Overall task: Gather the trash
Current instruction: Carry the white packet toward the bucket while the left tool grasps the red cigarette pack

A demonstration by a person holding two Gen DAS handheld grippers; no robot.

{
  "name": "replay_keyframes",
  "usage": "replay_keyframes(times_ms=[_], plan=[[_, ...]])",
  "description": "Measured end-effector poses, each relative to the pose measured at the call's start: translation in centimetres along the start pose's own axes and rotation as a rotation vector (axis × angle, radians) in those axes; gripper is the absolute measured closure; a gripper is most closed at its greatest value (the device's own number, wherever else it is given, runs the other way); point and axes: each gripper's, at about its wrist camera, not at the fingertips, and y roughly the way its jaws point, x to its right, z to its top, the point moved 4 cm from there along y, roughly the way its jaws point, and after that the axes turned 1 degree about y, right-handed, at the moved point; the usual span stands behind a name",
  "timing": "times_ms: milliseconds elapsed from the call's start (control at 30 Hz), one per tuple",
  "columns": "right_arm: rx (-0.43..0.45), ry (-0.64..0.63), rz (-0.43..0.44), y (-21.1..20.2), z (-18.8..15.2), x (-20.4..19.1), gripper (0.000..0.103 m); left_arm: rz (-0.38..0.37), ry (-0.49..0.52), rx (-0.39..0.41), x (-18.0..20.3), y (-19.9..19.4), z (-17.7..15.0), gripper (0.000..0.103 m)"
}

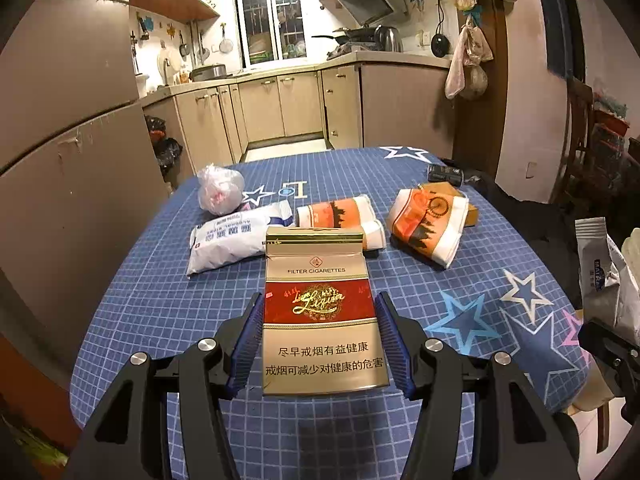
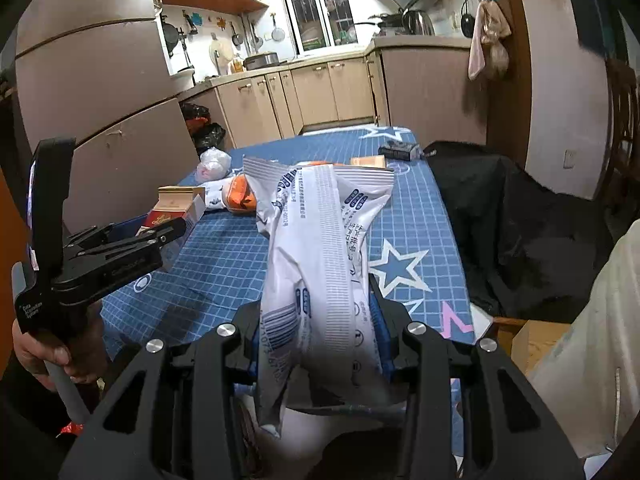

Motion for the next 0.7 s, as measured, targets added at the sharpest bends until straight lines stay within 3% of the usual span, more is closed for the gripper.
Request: replay_keyframes(times_ms=[300, 700], plan=[[0.075, -0.005, -0.073, -4.2, 0.8, 1.6, 0.063, -0.043, 0.068, 0.068, 4.3, -2.9, 1.7, 0.046], [0.163, 0.068, -0.198, -10.1, 0.2, 6.9, 0.063, -0.144, 0.172, 0.142, 12.5, -5.9, 3.6, 0.046]])
